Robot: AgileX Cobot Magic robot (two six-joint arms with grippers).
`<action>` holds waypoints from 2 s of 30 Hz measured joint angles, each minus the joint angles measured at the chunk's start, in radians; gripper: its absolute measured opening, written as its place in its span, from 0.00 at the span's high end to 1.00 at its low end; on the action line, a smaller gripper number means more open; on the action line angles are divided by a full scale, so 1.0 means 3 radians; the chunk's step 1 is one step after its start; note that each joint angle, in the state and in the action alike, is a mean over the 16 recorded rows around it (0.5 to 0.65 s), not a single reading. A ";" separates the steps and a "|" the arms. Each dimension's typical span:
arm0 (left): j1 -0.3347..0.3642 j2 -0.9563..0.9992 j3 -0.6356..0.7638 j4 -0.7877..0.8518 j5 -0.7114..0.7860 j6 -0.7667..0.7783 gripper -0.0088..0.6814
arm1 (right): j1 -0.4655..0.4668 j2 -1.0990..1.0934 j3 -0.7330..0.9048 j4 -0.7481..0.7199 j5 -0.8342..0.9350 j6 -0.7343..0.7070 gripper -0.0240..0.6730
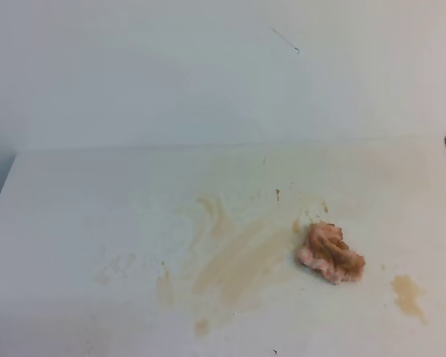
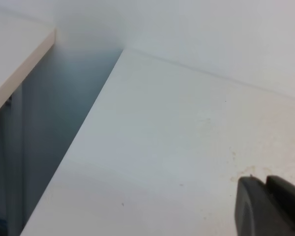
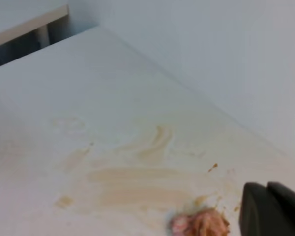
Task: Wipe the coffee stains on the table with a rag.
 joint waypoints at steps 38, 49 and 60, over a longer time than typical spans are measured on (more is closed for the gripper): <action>-0.0003 0.0000 0.0000 0.0000 0.0000 0.0000 0.99 | -0.0520 -0.2637 0.2760 -0.0945 -0.0850 0.1090 0.97; -0.0005 0.0000 0.0000 0.0000 0.0000 0.0000 0.99 | -0.1604 -0.3233 0.2765 -0.0945 -0.0560 0.1098 0.97; -0.0005 0.0000 0.0000 0.0000 0.0000 0.0000 0.99 | -0.1910 -0.3251 0.2934 -0.0945 -0.0597 0.1102 0.97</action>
